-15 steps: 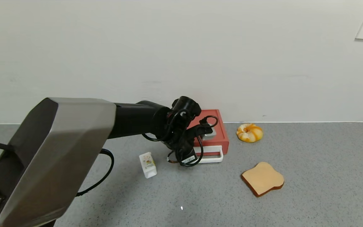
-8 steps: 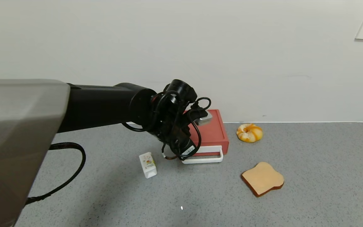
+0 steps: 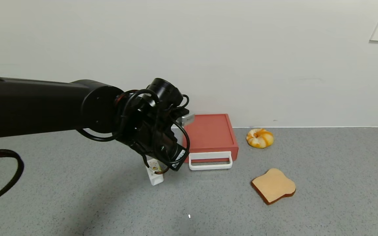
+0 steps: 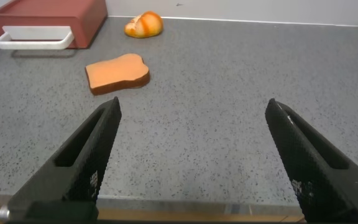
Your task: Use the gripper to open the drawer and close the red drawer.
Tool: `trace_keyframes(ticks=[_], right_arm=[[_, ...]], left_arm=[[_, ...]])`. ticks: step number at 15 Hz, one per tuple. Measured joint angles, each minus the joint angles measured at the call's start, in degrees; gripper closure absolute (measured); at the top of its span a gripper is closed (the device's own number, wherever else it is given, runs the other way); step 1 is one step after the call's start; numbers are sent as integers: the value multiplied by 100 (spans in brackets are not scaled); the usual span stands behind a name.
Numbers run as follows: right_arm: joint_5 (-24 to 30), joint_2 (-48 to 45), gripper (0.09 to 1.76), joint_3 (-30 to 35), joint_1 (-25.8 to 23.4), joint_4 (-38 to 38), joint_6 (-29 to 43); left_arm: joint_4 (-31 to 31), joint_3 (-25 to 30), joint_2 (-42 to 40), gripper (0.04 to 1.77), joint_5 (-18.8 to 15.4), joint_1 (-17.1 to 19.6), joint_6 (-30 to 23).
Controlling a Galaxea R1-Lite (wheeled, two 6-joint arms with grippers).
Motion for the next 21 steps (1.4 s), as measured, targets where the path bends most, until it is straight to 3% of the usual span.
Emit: trace_keyframes(ticks=[2, 4, 6, 11, 16, 21], right_arm=[[-5, -2, 14, 0, 0, 0, -2], [-5, 0, 14, 0, 0, -2, -2], [-5, -2, 14, 0, 0, 0, 0], [-5, -2, 14, 0, 0, -2, -2], [-5, -2, 14, 0, 0, 0, -2], [-5, 0, 14, 0, 0, 0, 0]], left_arm=[[-284, 383, -285, 170, 77, 105, -188], [-542, 795, -573, 132, 179, 218, -278], [-634, 1213, -837, 105, 197, 323, -247], [-1028, 2302, -1710, 60, 228, 686, -250], [-2125, 3641, -2840, 37, 226, 970, -236], [-2569, 4375, -4051, 24, 206, 1219, -280]])
